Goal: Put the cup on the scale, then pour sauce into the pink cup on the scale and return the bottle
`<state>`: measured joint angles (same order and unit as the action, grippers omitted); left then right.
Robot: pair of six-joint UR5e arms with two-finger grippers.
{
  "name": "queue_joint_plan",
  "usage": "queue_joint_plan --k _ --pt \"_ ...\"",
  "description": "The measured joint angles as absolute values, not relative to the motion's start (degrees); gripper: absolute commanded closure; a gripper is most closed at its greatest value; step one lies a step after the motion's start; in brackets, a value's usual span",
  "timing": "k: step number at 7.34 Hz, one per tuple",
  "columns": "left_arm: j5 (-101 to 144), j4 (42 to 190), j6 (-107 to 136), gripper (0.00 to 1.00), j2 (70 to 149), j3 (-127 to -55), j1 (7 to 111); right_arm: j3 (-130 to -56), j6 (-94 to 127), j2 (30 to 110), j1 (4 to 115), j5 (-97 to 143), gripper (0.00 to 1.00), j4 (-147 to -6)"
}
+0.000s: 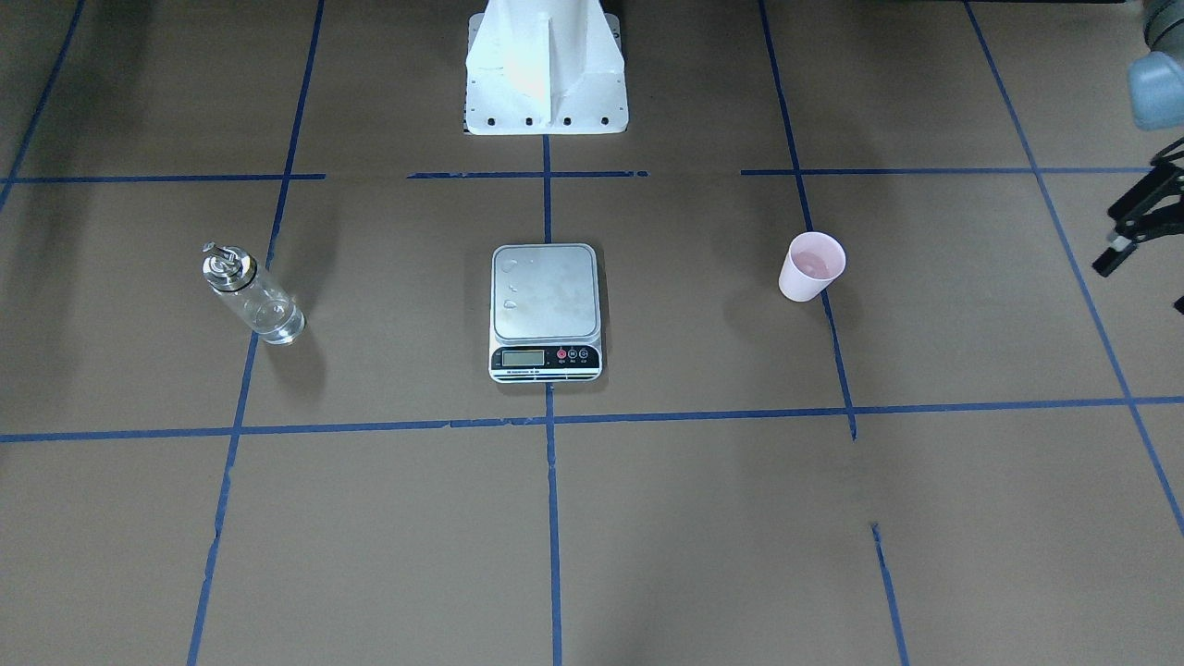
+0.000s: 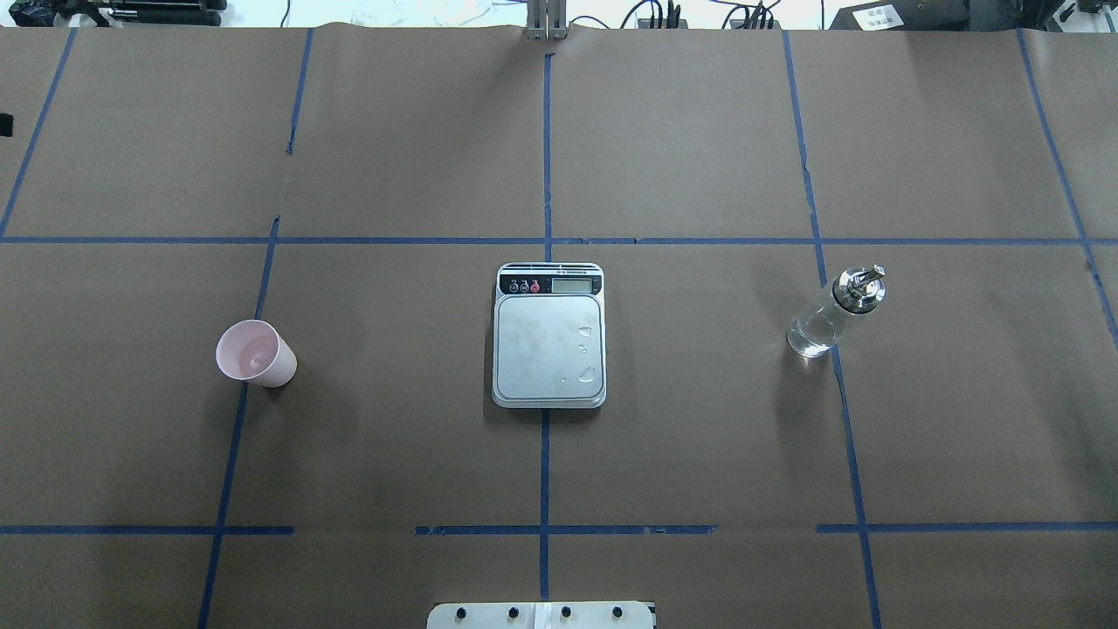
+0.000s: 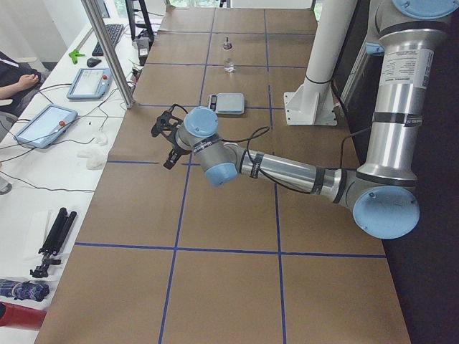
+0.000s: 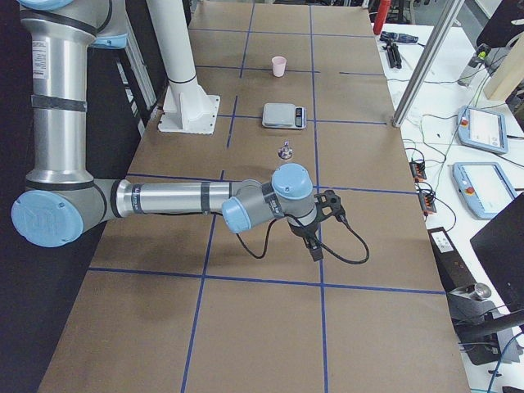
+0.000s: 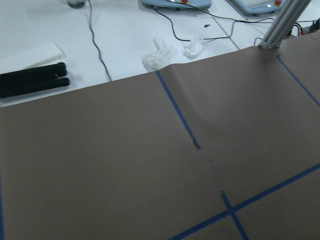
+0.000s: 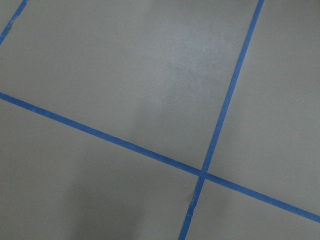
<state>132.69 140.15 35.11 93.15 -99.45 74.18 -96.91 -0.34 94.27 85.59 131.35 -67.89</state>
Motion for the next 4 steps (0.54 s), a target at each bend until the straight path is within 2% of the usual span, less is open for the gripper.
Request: queue_joint_plan --k 2,3,4 --pt "121.0 138.7 46.4 0.13 91.4 -103.3 62.9 -96.6 -0.4 94.4 85.6 131.1 0.00 -67.9" --pt "117.2 134.3 51.4 0.15 91.2 -106.3 58.4 -96.4 -0.4 94.6 85.6 131.1 0.00 -67.9" --pt "115.0 127.3 53.9 0.23 91.2 -110.4 55.4 -96.3 -0.4 94.8 85.6 131.1 0.00 -67.9"
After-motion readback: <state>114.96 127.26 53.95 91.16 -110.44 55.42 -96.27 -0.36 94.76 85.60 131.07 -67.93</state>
